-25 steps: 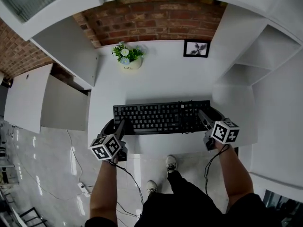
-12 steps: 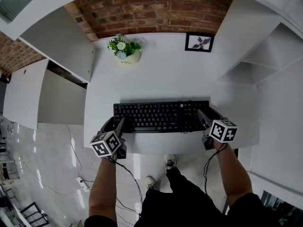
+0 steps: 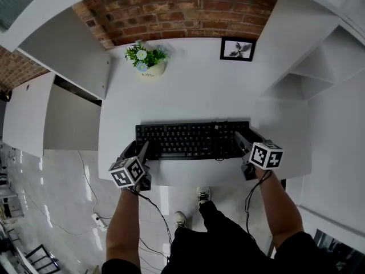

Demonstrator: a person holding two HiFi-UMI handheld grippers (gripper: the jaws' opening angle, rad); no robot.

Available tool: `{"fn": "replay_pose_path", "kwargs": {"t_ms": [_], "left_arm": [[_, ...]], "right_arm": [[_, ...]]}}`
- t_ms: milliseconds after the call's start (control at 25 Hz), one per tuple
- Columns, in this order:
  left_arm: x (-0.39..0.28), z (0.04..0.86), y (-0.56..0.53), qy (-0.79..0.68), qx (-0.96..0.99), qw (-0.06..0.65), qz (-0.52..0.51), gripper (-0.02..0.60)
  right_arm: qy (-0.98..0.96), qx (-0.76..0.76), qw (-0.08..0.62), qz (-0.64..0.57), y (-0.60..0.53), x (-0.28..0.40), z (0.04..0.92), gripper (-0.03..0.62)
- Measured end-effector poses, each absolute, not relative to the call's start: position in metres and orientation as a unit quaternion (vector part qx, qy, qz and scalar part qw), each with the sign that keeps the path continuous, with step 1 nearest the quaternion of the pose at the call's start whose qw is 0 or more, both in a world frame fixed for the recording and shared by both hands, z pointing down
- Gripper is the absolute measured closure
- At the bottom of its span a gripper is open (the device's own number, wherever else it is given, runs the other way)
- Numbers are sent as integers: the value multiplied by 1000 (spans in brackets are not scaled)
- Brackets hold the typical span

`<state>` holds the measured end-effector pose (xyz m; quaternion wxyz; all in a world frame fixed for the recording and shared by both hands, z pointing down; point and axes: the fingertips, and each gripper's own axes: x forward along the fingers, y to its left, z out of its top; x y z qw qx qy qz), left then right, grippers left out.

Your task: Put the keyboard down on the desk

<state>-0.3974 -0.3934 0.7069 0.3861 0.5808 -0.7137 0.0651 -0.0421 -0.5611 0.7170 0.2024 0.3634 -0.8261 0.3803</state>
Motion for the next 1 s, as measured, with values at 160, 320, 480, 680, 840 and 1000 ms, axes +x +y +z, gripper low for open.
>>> {"fn": "replay_pose_path", "kwargs": {"t_ms": [160, 320, 480, 680, 840, 1000], "left_arm": [[-399, 708, -396, -713, 583, 384, 67, 316], [-399, 709, -396, -714, 583, 382, 69, 316], [-400, 709, -397, -713, 584, 382, 71, 319], [-401, 711, -397, -717, 580, 379, 71, 319], [-401, 709, -395, -720, 581, 373, 67, 319], [-401, 701, -396, -729, 585, 344, 88, 319]], "right_arm": [[-824, 365, 208, 381, -561, -41, 718, 322], [-819, 361, 219, 388, -561, -42, 721, 323], [-816, 360, 226, 392, -561, -42, 723, 324], [-814, 363, 224, 393, -562, -45, 722, 324], [-817, 373, 228, 376, -561, -44, 721, 322], [-824, 388, 243, 332, -563, -44, 714, 322]]}}
